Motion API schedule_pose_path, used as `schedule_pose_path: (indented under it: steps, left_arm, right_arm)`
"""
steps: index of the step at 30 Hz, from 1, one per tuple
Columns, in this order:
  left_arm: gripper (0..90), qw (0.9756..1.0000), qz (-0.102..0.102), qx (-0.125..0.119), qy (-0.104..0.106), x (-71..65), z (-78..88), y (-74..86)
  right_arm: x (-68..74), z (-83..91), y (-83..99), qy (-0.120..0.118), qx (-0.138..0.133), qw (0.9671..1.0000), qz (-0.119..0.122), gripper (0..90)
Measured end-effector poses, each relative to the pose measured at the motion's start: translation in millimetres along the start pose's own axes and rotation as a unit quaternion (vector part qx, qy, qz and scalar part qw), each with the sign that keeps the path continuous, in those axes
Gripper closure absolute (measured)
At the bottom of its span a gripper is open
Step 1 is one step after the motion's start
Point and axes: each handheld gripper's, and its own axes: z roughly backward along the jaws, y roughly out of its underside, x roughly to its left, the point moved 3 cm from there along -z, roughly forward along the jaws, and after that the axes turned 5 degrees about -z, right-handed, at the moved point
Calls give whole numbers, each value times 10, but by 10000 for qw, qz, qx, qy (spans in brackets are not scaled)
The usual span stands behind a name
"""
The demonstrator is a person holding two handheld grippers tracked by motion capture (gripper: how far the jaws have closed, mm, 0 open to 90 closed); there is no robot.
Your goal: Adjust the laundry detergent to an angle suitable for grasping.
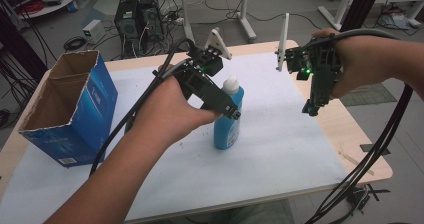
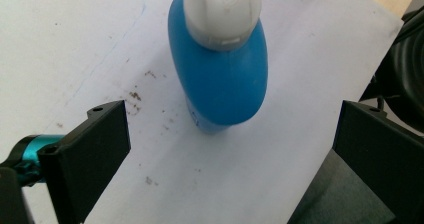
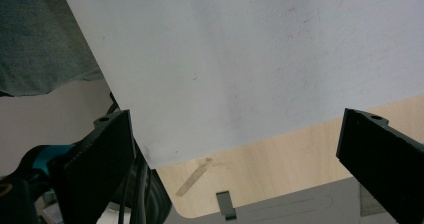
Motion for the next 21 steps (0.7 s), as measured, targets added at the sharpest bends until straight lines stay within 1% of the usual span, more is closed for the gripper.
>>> schedule_pose_path:
  steps: [2,4,6,7,9,14,21]
  left_arm:
    - [17,10000,-31,38,-29,-5,-54,-18]
    - [18,10000,-1,21,-94,-7,-104,-33]
    - [17,9999,-23,37,-122,0,-124,-39]
    - [17,9999,0,-1,-156,7,-163,-53]
    - [17,9998,57,-78,-166,2,-200,-67]
    - [18,9998,55,-102,-185,-18,-305,-90]
    - [18,9991,196,-273,-274,-3,-410,-89]
  right_arm:
    - [-2,-6,0,2,-14,10000,22,13]
    - [0,-3,-1,6,-23,10000,7,12]
    - [-1,2,0,-6,-27,10000,16,13]
    - [9,6,-4,-14,-46,10000,-32,12]
    - [7,7,-7,-8,-67,10000,10,12]
    - [10,3,-7,-2,-43,10000,-60,12]
    - [-8,5,-7,7,-111,9999,-21,12]
